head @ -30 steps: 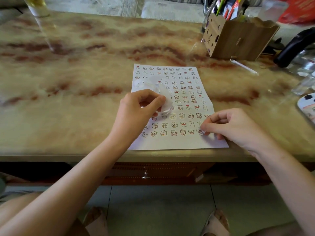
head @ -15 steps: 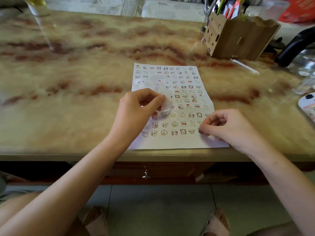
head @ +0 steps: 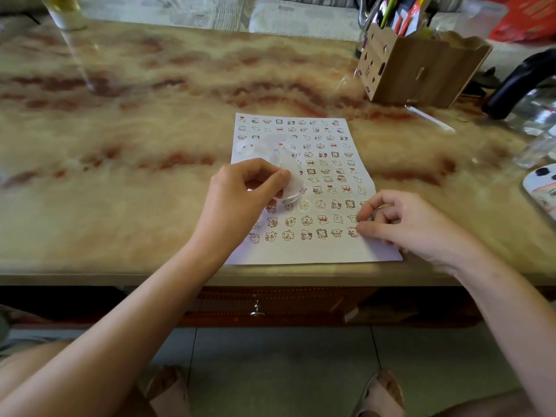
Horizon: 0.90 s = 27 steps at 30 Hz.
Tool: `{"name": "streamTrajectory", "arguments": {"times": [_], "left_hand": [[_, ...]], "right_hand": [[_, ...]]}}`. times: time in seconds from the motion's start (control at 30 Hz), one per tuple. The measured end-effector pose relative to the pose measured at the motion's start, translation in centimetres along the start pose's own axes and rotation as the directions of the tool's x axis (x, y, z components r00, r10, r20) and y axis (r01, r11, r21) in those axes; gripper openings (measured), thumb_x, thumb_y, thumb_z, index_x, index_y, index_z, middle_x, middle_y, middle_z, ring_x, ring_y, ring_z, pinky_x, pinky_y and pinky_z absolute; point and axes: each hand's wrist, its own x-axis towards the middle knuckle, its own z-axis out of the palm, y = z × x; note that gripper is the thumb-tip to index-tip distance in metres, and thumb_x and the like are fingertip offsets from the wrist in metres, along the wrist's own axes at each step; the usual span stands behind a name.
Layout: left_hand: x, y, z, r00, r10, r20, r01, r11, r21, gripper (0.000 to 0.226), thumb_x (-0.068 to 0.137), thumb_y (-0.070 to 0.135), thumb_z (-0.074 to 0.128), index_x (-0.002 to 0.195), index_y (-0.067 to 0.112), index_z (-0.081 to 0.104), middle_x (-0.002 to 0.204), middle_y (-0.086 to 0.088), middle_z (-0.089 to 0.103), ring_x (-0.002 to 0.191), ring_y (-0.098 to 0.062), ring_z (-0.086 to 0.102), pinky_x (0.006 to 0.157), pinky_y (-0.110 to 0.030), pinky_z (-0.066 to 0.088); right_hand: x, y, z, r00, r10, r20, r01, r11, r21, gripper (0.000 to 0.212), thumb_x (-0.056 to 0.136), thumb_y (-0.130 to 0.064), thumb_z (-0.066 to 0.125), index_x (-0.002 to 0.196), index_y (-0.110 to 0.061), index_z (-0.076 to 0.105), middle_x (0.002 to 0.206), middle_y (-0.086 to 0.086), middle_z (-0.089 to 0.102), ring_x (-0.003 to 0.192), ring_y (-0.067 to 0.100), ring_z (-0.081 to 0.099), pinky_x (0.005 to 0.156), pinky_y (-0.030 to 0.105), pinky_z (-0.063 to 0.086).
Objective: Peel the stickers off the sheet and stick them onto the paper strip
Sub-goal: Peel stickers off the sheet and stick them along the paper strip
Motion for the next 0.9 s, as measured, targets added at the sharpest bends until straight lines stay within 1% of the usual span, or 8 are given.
{"name": "streamTrajectory", "arguments": {"times": [0.13,0.23,0.33,0.43,0.5,0.63,0.73,0.9], "left_hand": [[0.0,0.0,0.1,1.000,-0.006,0.004,0.006,1.000,-0.010,0.013,0.089,0.020,0.065,0.082,0.012,0.072,0.076,-0.003,0.073,0.076,-0.026,0.069,0.083,-0.041,0.056],[0.0,0.0,0.1,1.000,-0.007,0.004,0.007,1.000,-0.010,0.013,0.089,0.020,0.065,0.082,0.013,0.073,0.076,-0.003,0.073,0.075,-0.025,0.069,0.082,-0.039,0.056],[0.0,0.0,0.1,1.000,-0.010,0.001,0.010,1.000,-0.011,0.013,0.089,0.020,0.065,0.082,0.013,0.073,0.075,-0.002,0.073,0.075,-0.026,0.069,0.081,-0.039,0.056],[0.0,-0.1,0.1,1.000,-0.003,0.001,0.003,1.000,-0.013,0.013,0.089,0.020,0.065,0.082,0.012,0.073,0.075,-0.002,0.073,0.074,-0.026,0.069,0.081,-0.040,0.056],[0.0,0.0,0.1,1.000,0.004,-0.001,-0.004,1.000,-0.023,0.013,0.090,0.019,0.064,0.083,0.012,0.073,0.076,-0.002,0.074,0.074,-0.024,0.069,0.080,-0.038,0.057],[0.1,0.1,0.0,0.999,0.034,-0.027,-0.036,0.998,-0.055,0.013,0.091,0.015,0.063,0.085,0.008,0.072,0.074,0.001,0.072,0.069,-0.016,0.068,0.068,-0.027,0.058],[0.0,0.4,-0.2,0.997,0.054,-0.049,-0.059,0.994,-0.093,0.013,0.092,0.014,0.062,0.088,0.007,0.072,0.078,0.000,0.073,0.071,-0.010,0.068,0.058,-0.017,0.052],[0.0,0.6,-0.2,0.994,0.072,-0.081,-0.083,0.986,-0.142,0.013,0.093,0.014,0.060,0.090,0.007,0.071,0.080,-0.004,0.073,0.074,-0.013,0.071,0.055,-0.017,0.049]], "right_hand": [[-0.1,-0.3,0.1,0.999,0.034,0.002,-0.034,0.999,0.007,0.020,0.076,-0.023,0.078,0.082,-0.014,0.061,0.048,-0.006,0.053,0.040,0.004,0.044,0.040,0.014,0.032],[0.1,-0.2,0.0,0.999,0.042,0.012,-0.042,0.999,0.009,0.017,0.078,-0.016,0.077,0.083,-0.011,0.061,0.046,-0.007,0.051,0.040,0.004,0.044,0.038,0.012,0.031],[0.1,-0.1,-0.1,0.999,0.035,0.017,-0.035,0.999,0.008,0.012,0.083,-0.012,0.072,0.083,-0.011,0.061,0.044,-0.007,0.050,0.041,0.004,0.044,0.039,0.011,0.032],[0.0,-0.2,0.1,0.999,0.032,0.008,-0.032,0.999,0.007,0.019,0.078,-0.020,0.077,0.082,-0.013,0.061,0.047,-0.007,0.052,0.040,0.004,0.044,0.041,0.015,0.032],[0.0,-0.2,0.1,0.999,0.031,0.020,-0.032,0.999,0.004,0.018,0.078,-0.017,0.077,0.082,-0.012,0.060,0.046,-0.007,0.052,0.041,0.003,0.044,0.044,0.017,0.033],[0.2,0.0,0.1,1.000,0.025,-0.016,-0.025,1.000,0.015,0.008,0.084,-0.011,0.070,0.084,-0.011,0.061,0.046,-0.007,0.054,0.047,0.005,0.049,0.052,0.025,0.038],[0.1,-1.1,0.7,0.985,-0.085,-0.149,0.099,0.991,0.093,0.009,0.085,-0.013,0.069,0.081,-0.017,0.062,0.055,-0.005,0.062,0.052,0.006,0.054,0.052,0.024,0.041],[-0.2,-3.7,2.8,0.907,-0.306,-0.290,0.360,0.920,0.153,0.006,0.085,-0.018,0.070,0.085,-0.020,0.065,0.080,-0.007,0.068,0.069,0.006,0.059,0.062,0.021,0.046]]}}
